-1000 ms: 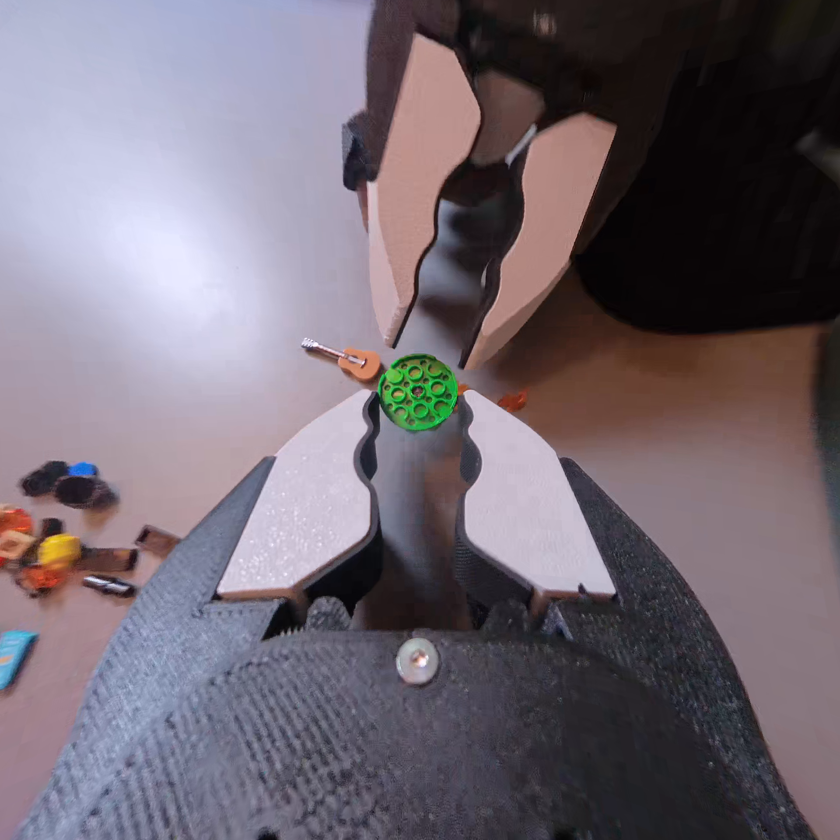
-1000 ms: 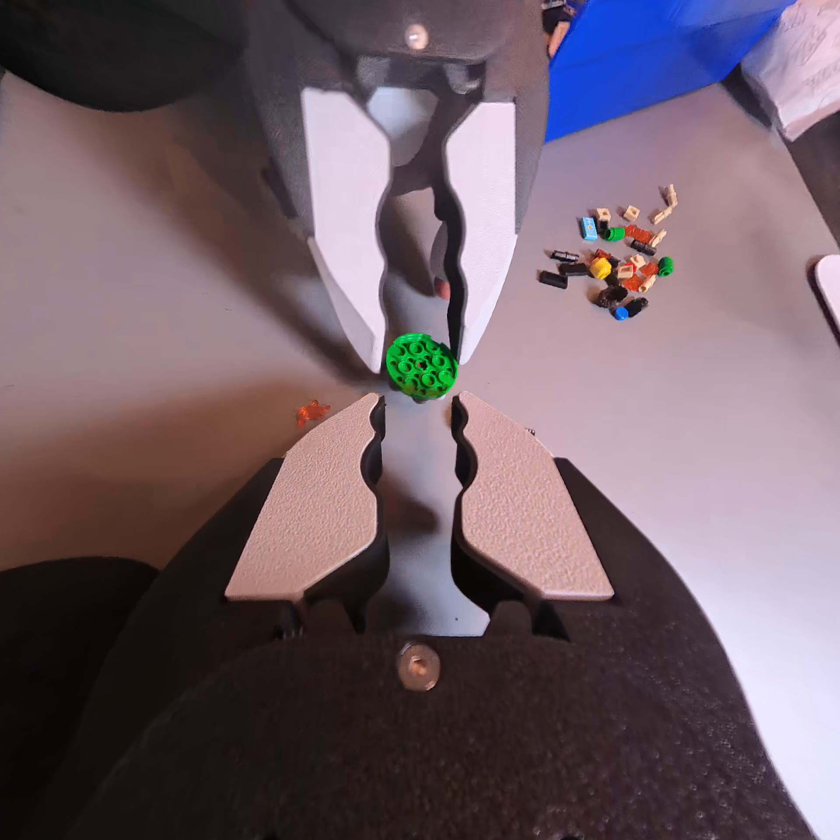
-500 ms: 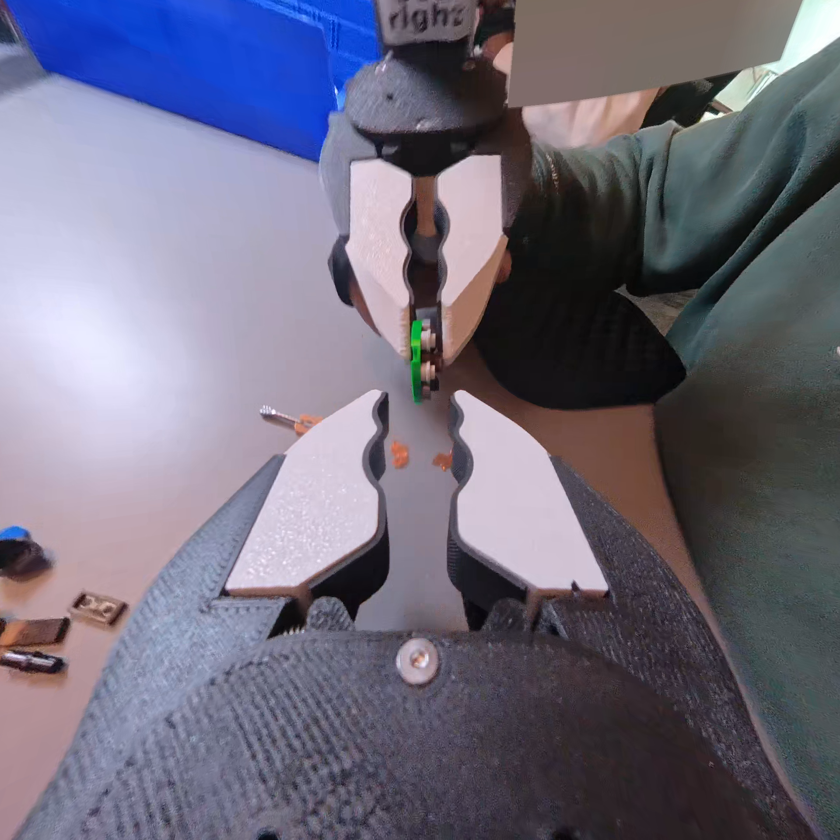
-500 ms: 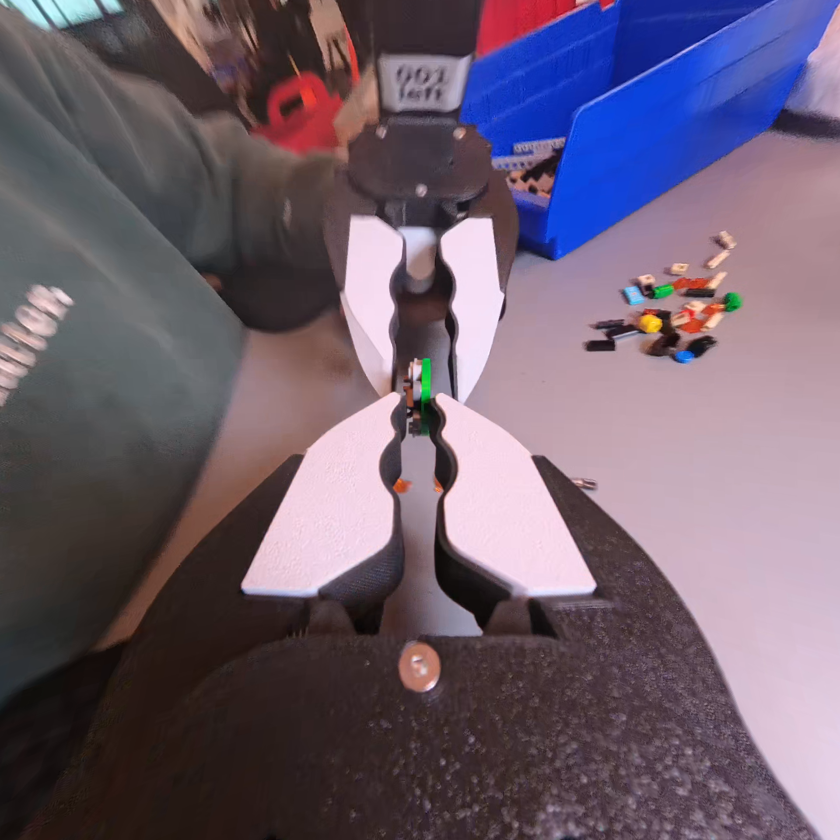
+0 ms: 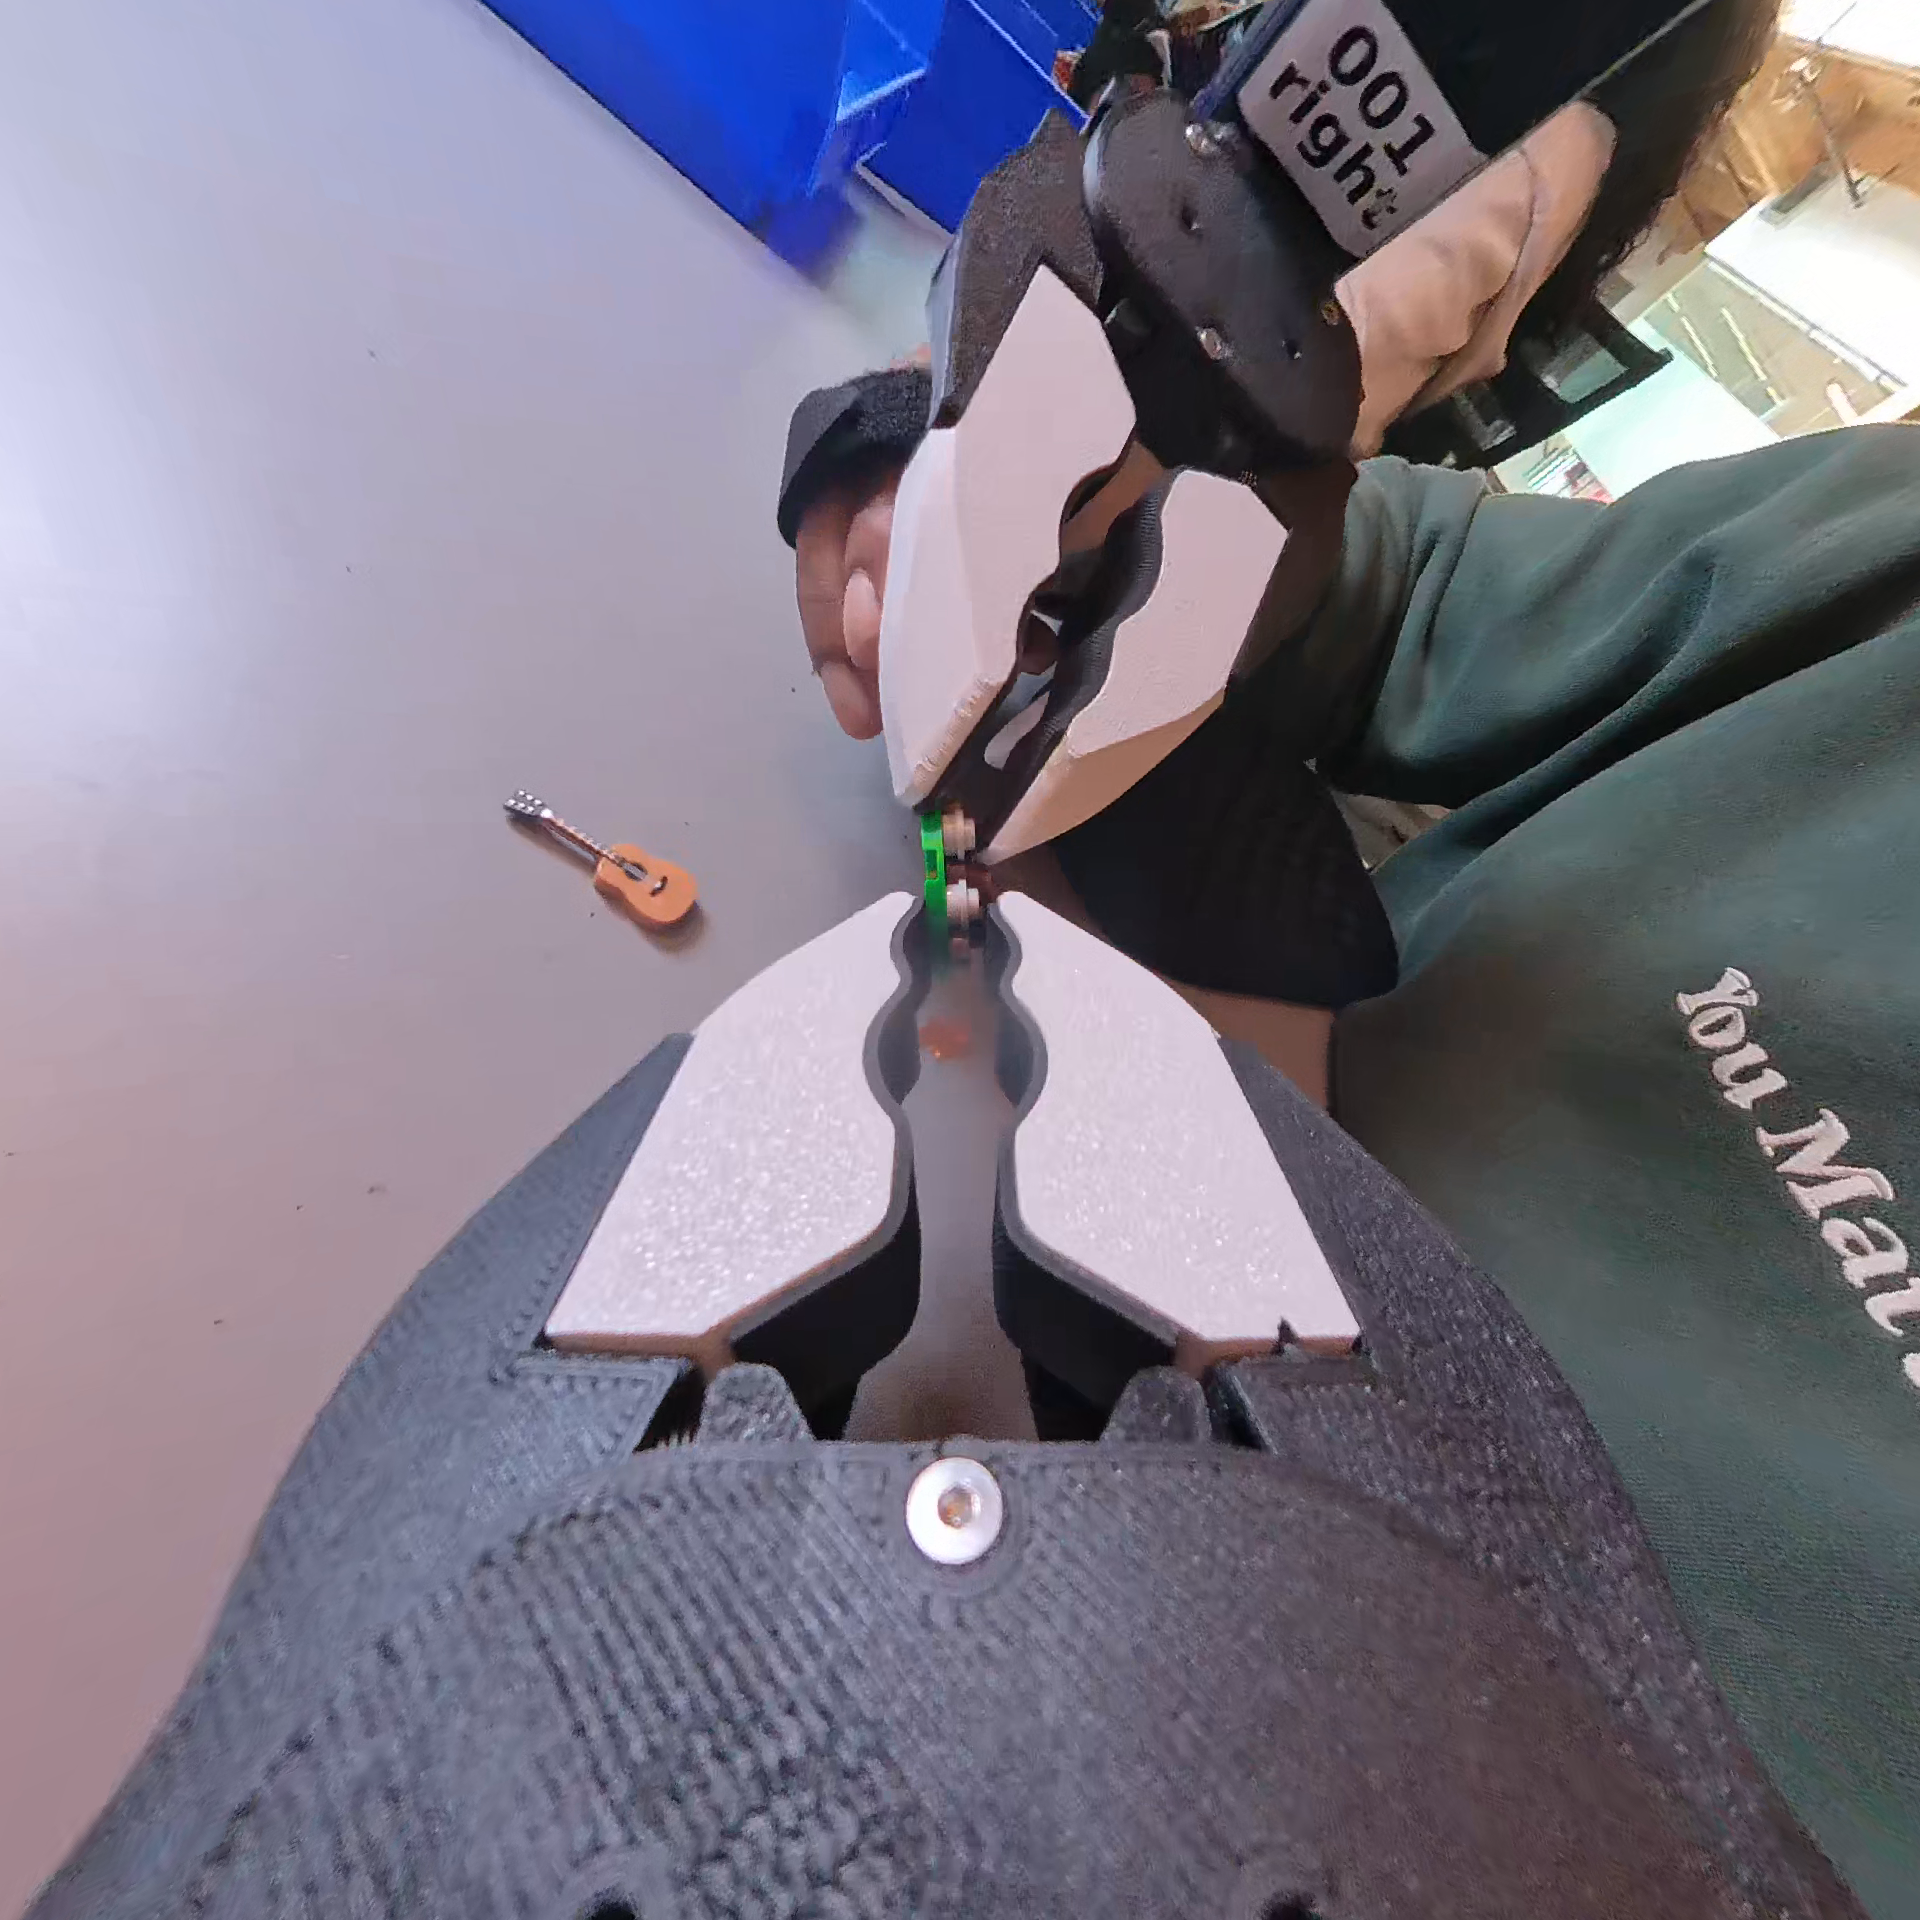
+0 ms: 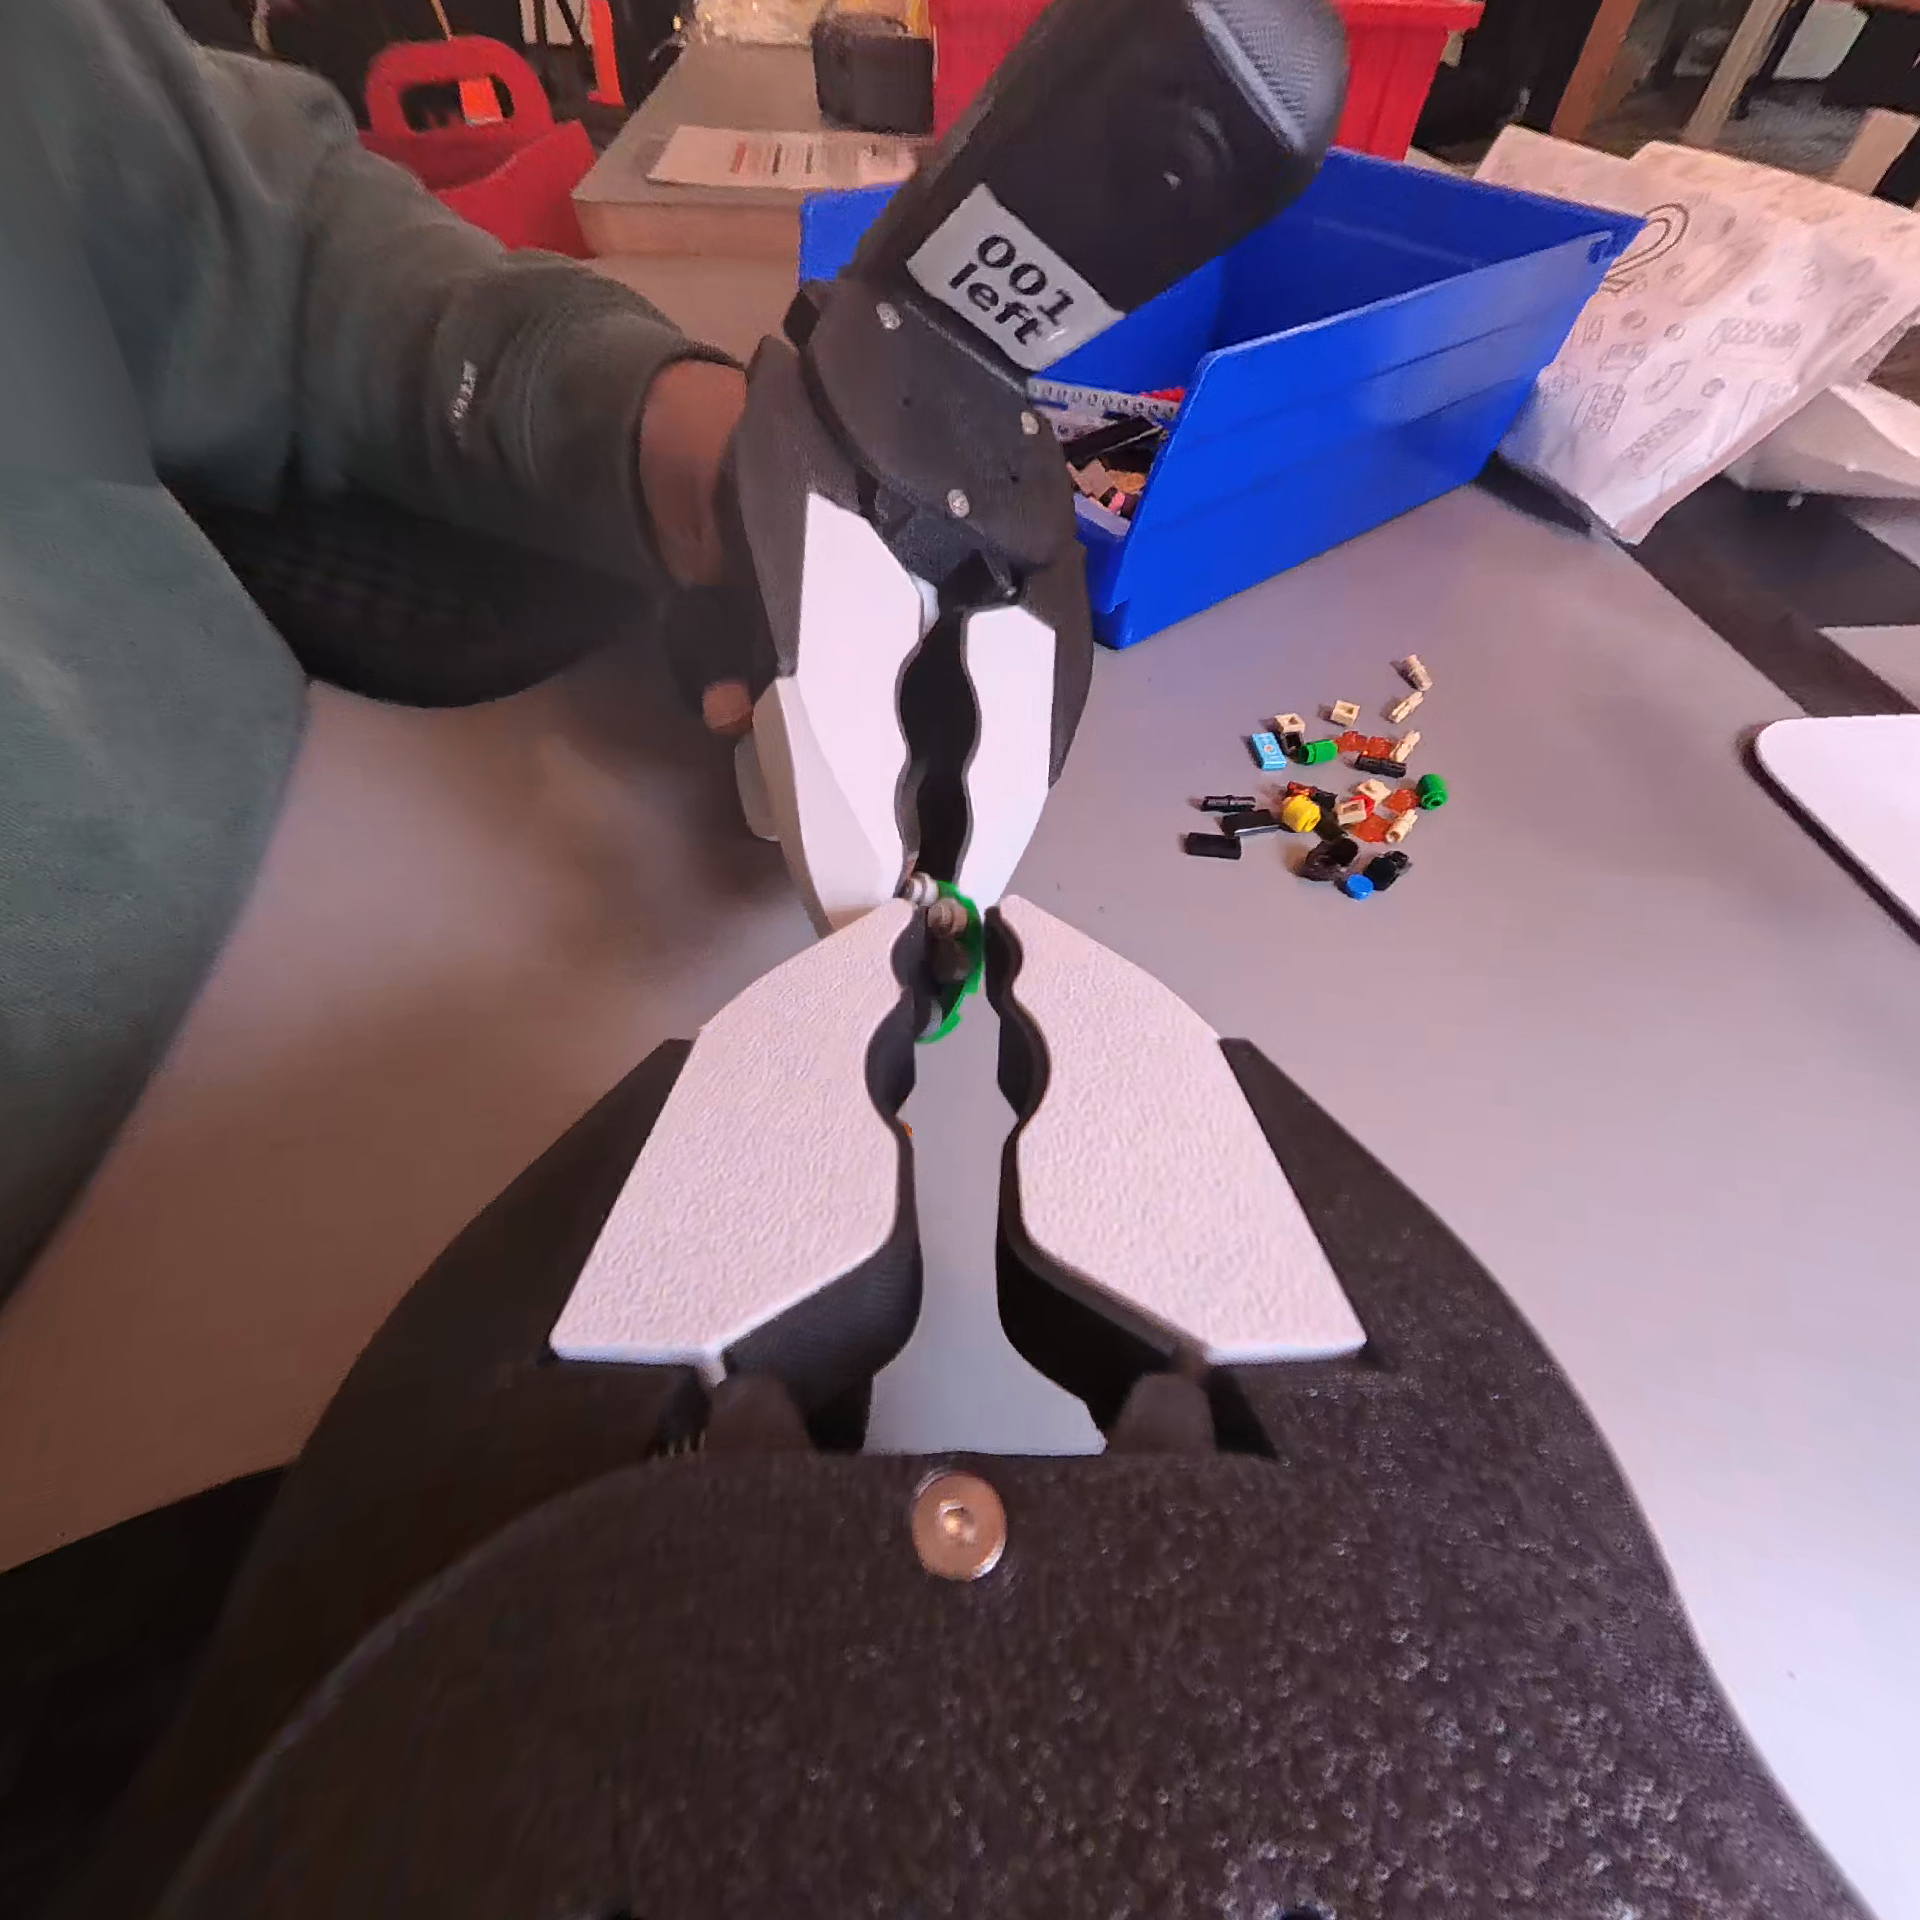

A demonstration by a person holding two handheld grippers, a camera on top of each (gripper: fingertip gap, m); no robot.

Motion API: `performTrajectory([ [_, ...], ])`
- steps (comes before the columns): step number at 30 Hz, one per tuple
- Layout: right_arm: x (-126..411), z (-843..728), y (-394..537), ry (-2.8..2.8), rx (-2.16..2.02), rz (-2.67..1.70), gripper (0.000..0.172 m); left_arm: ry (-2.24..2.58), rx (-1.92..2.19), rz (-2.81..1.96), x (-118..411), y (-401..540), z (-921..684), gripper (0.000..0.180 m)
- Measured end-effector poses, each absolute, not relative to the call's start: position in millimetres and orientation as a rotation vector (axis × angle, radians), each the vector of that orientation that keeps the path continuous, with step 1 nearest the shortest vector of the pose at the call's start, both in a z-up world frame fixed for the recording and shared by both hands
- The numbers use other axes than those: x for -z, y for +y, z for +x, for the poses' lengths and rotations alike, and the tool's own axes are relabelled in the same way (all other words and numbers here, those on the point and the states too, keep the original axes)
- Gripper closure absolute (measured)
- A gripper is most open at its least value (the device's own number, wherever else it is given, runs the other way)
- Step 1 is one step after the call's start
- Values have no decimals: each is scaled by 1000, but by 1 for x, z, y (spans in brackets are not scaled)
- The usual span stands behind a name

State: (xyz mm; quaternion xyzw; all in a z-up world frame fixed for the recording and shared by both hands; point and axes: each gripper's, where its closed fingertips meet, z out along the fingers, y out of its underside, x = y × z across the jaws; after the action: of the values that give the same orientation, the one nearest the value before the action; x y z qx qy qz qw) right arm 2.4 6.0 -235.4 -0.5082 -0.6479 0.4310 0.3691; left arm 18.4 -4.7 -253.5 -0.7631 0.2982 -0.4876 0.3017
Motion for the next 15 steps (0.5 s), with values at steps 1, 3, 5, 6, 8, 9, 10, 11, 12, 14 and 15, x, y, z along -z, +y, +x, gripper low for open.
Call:
performTrajectory([
  [1,237,3,6,-1681,-1076,-1302,162,791,1290,-2032,255,-5,18,171],
  [3,239,3,8,-1695,-1015,-1299,163,769,1293,-2040,257,-3,18,171],
  [5,240,2,12,-1681,-957,-1299,164,743,1278,-2039,256,1,15,171],
  [6,239,1,14,-1670,-937,-1305,164,741,1250,-2035,256,3,14,171],
  [8,237,1,17,-1647,-920,-1310,162,756,1187,-2021,254,7,12,171],
  [9,236,0,18,-1639,-911,-1311,162,762,1158,-2016,254,8,11,171],
  [10,236,0,19,-1633,-900,-1314,162,762,1137,-2013,254,9,10,171],
  [11,236,0,19,-1629,-888,-1320,162,759,1125,-2012,254,10,10,171],
  [12,237,0,20,-1629,-875,-1329,162,762,1107,-2012,255,11,9,171],
  [14,239,-1,23,-1621,-837,-1351,162,763,1053,-2009,256,14,8,171],
  [15,238,-1,24,-1607,-822,-1366,162,757,1033,-2004,255,16,7,171],
])
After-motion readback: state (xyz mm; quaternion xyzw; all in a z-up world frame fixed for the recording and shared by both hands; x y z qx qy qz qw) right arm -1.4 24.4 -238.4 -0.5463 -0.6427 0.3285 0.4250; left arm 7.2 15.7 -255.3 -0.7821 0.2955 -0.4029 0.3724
